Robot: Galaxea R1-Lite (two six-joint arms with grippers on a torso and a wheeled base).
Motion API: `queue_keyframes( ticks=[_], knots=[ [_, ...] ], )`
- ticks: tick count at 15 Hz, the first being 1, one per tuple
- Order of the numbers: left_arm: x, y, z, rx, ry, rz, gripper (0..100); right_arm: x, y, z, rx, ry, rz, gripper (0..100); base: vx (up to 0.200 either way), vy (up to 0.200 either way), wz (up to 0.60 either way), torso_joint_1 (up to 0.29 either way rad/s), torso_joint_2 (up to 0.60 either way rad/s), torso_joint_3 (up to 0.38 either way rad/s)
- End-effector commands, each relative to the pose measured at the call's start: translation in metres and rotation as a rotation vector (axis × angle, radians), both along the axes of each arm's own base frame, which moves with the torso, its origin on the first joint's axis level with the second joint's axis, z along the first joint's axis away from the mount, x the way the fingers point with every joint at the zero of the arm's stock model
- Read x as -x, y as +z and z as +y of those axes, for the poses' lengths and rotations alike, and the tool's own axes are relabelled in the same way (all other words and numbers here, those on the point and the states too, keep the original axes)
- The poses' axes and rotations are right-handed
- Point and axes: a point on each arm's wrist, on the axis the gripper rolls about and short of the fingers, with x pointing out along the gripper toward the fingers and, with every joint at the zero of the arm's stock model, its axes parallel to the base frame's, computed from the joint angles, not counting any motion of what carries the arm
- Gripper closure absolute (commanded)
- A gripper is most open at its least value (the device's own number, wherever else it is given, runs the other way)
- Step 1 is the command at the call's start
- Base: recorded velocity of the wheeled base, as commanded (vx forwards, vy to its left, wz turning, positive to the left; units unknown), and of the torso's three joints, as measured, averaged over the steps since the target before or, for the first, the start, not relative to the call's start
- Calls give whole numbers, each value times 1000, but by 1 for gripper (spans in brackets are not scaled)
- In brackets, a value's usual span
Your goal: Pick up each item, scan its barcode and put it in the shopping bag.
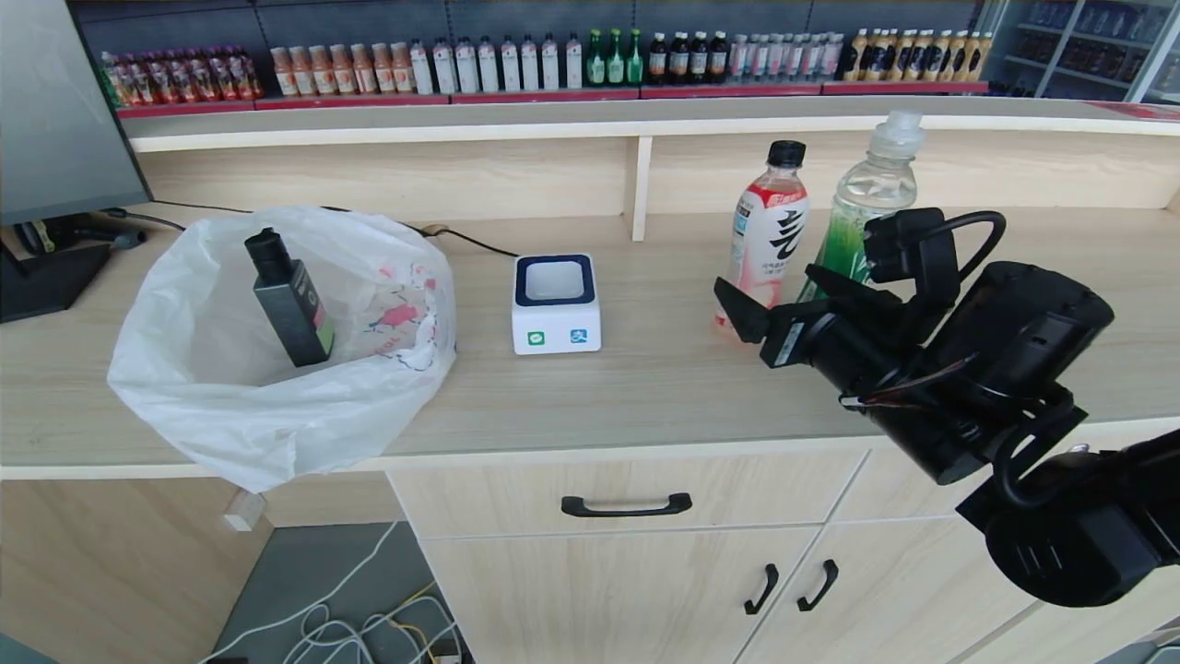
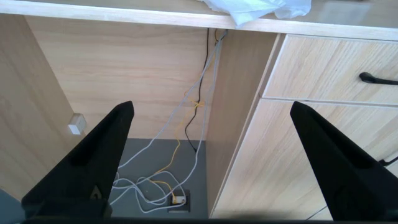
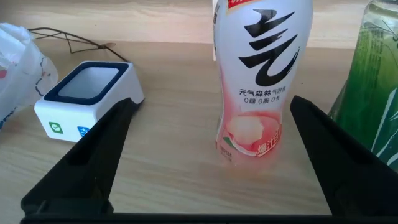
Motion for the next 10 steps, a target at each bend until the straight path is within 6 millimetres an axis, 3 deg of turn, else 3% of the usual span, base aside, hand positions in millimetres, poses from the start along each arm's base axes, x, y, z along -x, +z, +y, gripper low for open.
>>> queue_keyframes(
  ticks=[1, 10],
  knots=[
    [0, 0, 0, 0, 0, 0, 0, -4, -4, -1, 4, -11, 11, 0, 0, 0, 0, 0, 0, 0],
    [0, 0, 0, 0, 0, 0, 0, -28, -14, 8, -47, -60, 30, 0, 0, 0, 0, 0, 0, 0]
  ],
)
